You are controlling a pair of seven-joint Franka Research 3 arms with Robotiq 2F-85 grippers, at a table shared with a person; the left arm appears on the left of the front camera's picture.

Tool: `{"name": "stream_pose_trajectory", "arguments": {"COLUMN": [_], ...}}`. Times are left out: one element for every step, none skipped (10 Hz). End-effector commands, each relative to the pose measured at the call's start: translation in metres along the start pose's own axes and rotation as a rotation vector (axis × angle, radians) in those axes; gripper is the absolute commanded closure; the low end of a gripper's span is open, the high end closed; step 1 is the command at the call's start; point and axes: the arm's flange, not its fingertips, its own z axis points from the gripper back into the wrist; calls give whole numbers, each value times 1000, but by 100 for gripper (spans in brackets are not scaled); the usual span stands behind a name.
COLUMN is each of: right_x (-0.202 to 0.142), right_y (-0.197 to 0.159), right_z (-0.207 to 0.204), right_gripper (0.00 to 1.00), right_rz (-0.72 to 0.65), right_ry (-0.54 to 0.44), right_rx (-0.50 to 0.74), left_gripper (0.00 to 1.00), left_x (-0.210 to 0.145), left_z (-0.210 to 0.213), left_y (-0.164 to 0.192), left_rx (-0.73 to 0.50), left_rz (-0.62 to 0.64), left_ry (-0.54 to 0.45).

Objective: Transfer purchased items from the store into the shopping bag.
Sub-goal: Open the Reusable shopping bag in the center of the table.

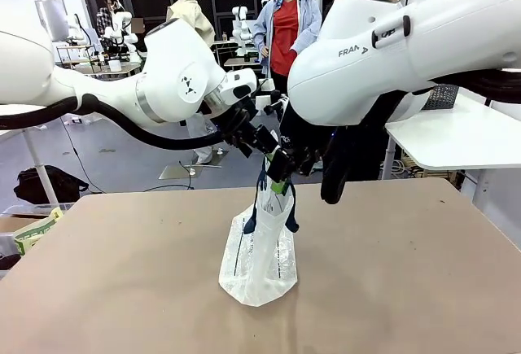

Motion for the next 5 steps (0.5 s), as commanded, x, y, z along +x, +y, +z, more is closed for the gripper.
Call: {"name": "stream_pose_trajectory", "arguments": {"right_x": [10, 11, 12, 12, 12], "right_y": [-1, -1, -2, -2, -2], "right_z": [-6, -9, -11, -11, -11], "right_gripper": [0, 9, 28, 47, 66], "right_rz": [12, 0, -1, -5, -5], "right_ry": [21, 20, 26, 28, 34], "right_rx": [35, 22, 23, 23, 20], "left_gripper": [6, 20, 40, 59, 78], "left_x": [5, 4, 4, 4, 3], "left_z": [0, 0, -1, -1, -2], "left_y": [3, 4, 6, 6, 5], "left_rx": [6, 7, 9, 9, 4], "left_rz": [14, 16, 20, 21, 18], "left_ry": [1, 3, 9, 16, 21]}}
